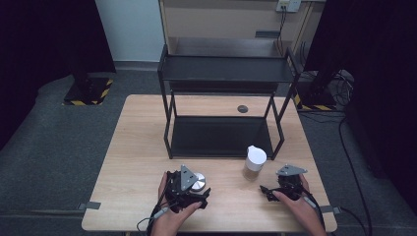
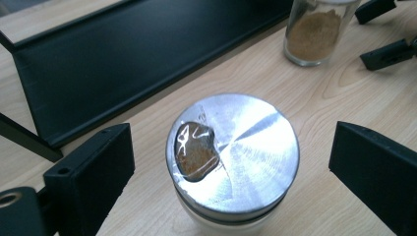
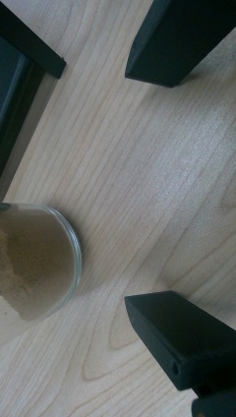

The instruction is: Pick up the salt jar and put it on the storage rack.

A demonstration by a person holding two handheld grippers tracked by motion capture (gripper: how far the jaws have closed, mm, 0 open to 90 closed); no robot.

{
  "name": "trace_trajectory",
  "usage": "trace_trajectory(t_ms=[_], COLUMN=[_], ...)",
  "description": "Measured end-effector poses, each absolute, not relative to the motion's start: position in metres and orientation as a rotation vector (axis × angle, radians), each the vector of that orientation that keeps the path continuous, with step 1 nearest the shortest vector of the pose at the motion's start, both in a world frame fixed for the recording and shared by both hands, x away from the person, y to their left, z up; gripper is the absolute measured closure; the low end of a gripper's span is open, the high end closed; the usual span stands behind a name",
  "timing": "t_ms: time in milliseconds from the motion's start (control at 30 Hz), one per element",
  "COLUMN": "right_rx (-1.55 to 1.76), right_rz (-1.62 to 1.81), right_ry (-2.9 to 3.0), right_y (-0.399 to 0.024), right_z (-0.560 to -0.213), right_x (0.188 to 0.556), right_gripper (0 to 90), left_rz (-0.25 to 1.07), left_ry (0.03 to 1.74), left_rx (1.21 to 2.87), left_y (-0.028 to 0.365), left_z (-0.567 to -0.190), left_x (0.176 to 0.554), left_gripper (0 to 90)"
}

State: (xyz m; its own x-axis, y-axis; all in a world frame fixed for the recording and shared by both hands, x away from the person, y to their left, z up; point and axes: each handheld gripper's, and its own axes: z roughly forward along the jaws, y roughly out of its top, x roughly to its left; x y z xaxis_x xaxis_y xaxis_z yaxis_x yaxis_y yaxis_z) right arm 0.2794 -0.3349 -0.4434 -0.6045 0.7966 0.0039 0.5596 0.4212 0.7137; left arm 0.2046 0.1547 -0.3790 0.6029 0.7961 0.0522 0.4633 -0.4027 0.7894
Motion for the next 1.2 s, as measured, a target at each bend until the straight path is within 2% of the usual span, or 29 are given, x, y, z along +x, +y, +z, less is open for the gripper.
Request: trace_trajectory(t_ms=[1200], right_rx=[1.165], right_rz=[0.989], right_ry=[2.347], right_y=[-0.335], right_z=[-0.443], right_x=[0.280], right_gripper=[1.1], left_rz=[0.487], left_ry=[1.047], left_rx=[2.110], left_y=[0.153], left_z=[-0.409], left_x=[0.218], left_gripper=[3.1])
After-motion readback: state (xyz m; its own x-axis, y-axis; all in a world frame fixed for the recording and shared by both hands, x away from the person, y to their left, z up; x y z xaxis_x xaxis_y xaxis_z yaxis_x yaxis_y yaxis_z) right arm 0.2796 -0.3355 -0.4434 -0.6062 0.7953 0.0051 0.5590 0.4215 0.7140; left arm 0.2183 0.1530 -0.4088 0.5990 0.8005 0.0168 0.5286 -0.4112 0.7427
